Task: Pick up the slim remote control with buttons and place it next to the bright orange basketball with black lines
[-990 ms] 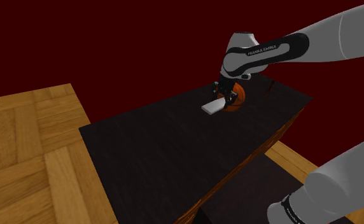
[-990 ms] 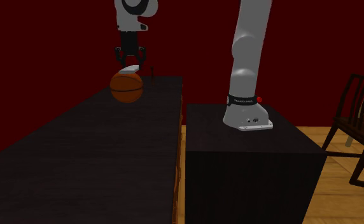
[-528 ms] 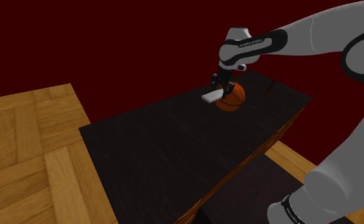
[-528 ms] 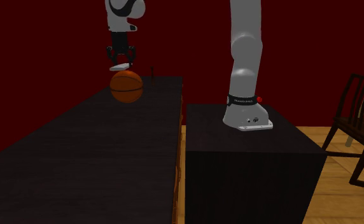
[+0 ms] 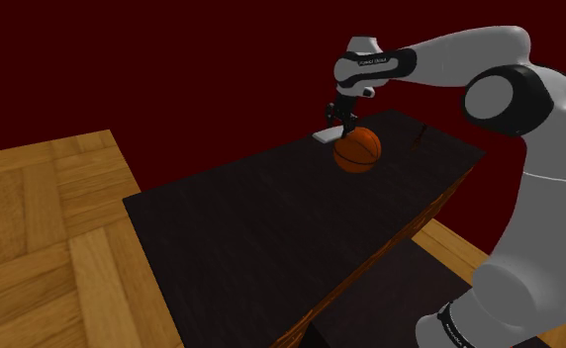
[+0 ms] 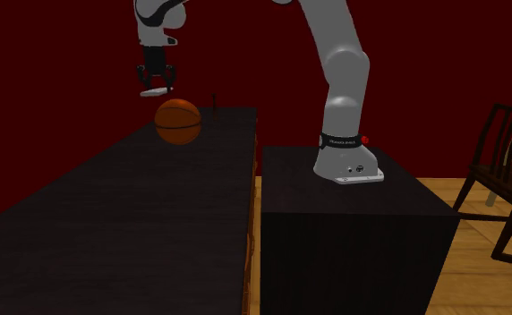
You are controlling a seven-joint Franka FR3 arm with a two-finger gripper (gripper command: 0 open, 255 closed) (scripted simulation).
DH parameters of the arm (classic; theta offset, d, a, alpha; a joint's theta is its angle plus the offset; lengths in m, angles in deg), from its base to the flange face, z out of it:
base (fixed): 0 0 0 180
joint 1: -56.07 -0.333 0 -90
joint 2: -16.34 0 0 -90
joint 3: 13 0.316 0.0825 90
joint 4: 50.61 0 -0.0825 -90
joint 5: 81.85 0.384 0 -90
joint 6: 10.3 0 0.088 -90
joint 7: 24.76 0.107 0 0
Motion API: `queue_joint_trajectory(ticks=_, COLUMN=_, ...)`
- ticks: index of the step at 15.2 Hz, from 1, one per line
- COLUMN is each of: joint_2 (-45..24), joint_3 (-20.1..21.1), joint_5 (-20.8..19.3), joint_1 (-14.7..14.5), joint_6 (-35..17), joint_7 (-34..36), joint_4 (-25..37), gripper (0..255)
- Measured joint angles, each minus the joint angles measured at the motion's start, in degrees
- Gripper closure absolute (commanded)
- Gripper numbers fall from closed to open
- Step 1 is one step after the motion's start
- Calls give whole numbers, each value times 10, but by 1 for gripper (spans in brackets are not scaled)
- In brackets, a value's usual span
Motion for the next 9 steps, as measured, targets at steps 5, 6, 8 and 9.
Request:
queue_joint_trajectory(ticks=5, joint_2=-138, joint_3=-10, joint_5=-8, joint_1=0, joint_6=90, joint_7=-21, joint_4=228, gripper=255)
queue_joint_trajectory(ticks=6, joint_2=-146, joint_3=-10, joint_5=-8, joint_1=-1, joint_6=89, joint_7=-21, joint_4=235, gripper=255)
queue_joint_trajectory(ticks=8, joint_2=-160, joint_3=-11, joint_5=-9, joint_1=-1, joint_6=84, joint_7=-22, joint_4=244, gripper=255)
queue_joint_trajectory(ticks=9, joint_2=-161, joint_3=-11, joint_5=-9, joint_1=0, joint_6=78, joint_7=-22, joint_4=239, gripper=255)
